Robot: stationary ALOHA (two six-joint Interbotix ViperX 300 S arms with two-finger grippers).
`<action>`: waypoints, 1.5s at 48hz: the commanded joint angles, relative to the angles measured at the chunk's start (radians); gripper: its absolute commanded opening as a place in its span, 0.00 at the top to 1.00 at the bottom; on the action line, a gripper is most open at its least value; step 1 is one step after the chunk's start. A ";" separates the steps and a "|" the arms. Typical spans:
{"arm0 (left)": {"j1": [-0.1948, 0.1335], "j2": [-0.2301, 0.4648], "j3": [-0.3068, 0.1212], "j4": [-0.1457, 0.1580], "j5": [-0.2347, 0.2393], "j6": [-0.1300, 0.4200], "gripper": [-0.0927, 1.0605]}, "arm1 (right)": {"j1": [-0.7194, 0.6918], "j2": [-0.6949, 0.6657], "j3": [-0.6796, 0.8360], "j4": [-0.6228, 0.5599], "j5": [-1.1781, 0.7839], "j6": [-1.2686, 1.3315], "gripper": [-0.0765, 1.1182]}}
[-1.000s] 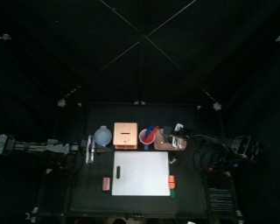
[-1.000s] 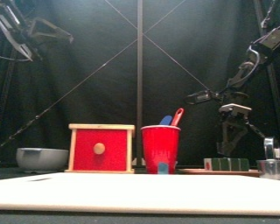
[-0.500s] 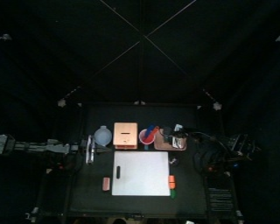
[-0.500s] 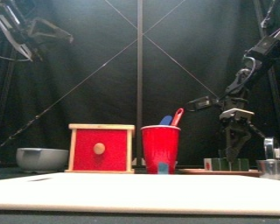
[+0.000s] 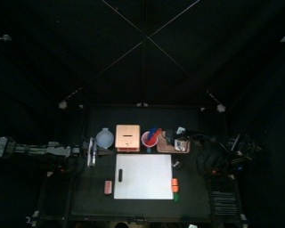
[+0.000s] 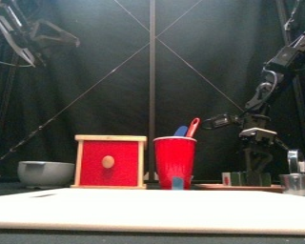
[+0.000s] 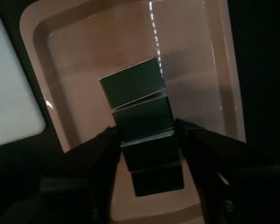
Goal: Place sushi on board then cut the sushi with the knife then place the pieces on the plate
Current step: Place the sushi on the board
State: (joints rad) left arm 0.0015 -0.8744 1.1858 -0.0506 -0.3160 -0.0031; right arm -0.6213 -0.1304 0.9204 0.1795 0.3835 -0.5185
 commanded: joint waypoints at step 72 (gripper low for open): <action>-0.002 0.003 -0.017 -0.021 -0.005 0.000 0.94 | 0.394 -0.385 0.084 0.785 -0.322 0.031 0.44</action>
State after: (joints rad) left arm 0.0015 -0.8744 1.1858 -0.0706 -0.3175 -0.0031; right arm -0.2500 -0.5139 1.0140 0.9219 0.1104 -0.4847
